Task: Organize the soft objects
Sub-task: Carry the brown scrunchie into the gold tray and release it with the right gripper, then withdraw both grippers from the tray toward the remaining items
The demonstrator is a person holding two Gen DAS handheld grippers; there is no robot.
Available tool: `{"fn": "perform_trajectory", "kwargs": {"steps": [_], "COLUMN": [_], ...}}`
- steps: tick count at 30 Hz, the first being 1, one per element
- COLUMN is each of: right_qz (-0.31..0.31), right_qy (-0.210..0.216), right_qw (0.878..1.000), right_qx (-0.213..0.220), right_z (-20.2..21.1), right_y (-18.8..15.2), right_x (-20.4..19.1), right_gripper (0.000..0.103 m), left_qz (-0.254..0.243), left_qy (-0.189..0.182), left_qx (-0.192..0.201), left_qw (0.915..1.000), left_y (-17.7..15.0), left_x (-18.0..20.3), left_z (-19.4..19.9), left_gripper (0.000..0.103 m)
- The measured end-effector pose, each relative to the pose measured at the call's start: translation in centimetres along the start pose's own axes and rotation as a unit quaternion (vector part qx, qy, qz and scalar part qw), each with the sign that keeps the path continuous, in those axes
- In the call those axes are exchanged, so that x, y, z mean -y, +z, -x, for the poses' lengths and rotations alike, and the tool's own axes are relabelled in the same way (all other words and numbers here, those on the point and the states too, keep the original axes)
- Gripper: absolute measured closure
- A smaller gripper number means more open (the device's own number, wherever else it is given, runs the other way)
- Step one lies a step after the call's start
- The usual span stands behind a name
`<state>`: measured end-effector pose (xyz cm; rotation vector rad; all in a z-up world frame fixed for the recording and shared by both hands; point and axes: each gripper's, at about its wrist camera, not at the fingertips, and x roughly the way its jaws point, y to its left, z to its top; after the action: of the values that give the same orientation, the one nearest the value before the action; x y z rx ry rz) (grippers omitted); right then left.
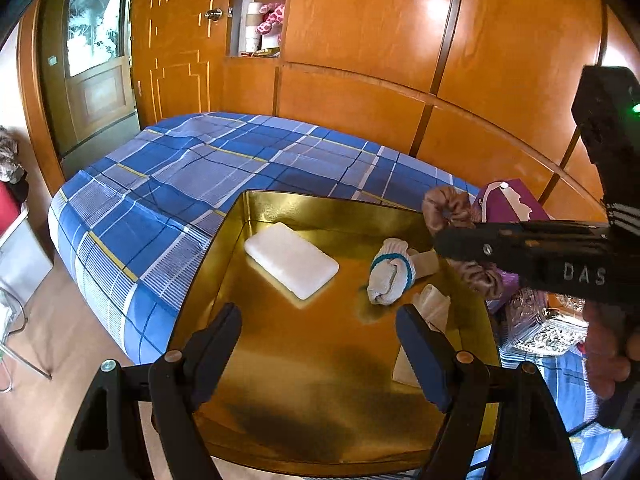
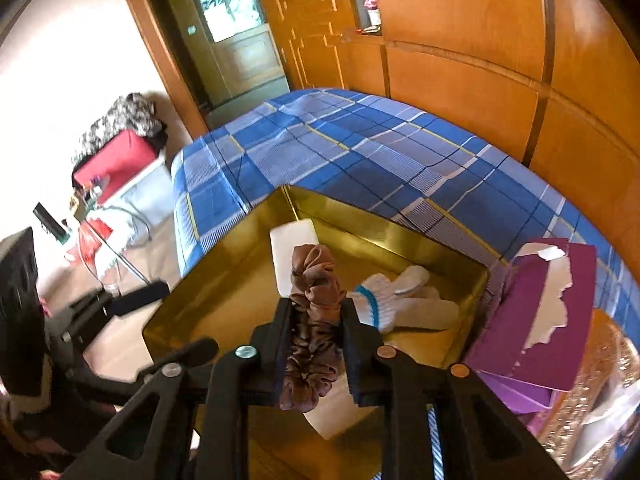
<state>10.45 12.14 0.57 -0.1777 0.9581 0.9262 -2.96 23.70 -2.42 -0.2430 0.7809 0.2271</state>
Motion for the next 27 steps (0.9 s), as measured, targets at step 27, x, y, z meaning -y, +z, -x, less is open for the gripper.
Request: {"fn": "perform_trajectory", "kwargs": {"steps": [27], "right_qz": [-0.066], "right_qy": [-0.116], "right_qw": [0.987], "right_qx": [0.088], "right_z": [7.6], "right_y": [-7.3], "right_x": [3.1], "right_gripper": [0.058], "left_qz": [-0.037], "left_qy": [-0.005], "left_qx": [0.000], "left_qw": [0.9993], "left_y": [-0.3], "left_x": [2.6], "left_z": [0.3], "left_gripper": [0.023]}}
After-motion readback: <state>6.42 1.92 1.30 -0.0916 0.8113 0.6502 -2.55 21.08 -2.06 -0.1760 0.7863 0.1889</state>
